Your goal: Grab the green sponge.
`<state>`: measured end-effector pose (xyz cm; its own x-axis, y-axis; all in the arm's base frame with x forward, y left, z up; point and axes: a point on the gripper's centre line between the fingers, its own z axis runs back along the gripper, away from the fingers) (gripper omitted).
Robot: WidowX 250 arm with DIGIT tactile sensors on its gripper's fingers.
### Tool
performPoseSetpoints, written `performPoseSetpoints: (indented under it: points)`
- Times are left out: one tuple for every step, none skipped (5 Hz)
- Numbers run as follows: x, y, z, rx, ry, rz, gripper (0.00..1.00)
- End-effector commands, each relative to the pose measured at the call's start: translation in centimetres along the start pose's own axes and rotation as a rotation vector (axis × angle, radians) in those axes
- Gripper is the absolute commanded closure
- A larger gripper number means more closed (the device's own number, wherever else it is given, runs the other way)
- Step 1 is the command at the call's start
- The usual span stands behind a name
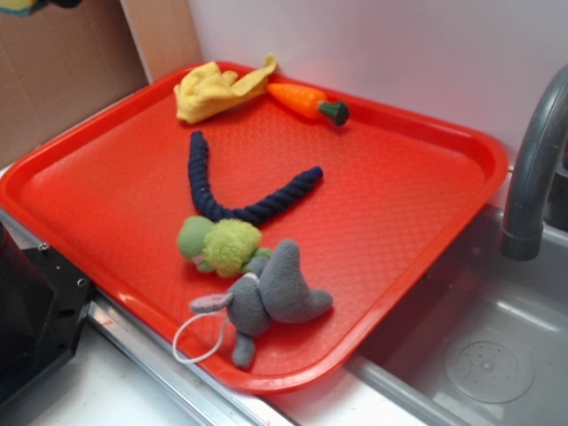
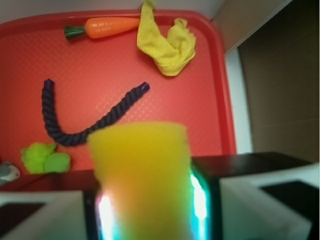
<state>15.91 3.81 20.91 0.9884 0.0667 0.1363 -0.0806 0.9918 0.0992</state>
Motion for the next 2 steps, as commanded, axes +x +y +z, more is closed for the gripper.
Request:
performPoseSetpoints:
  points:
    - [-1.28, 1.47, 0.67, -0.078, -0.057, 0.1, 1.0]
    - [-1.83, 1.35, 0.44, -0.061, -0.047, 0.137, 1.0]
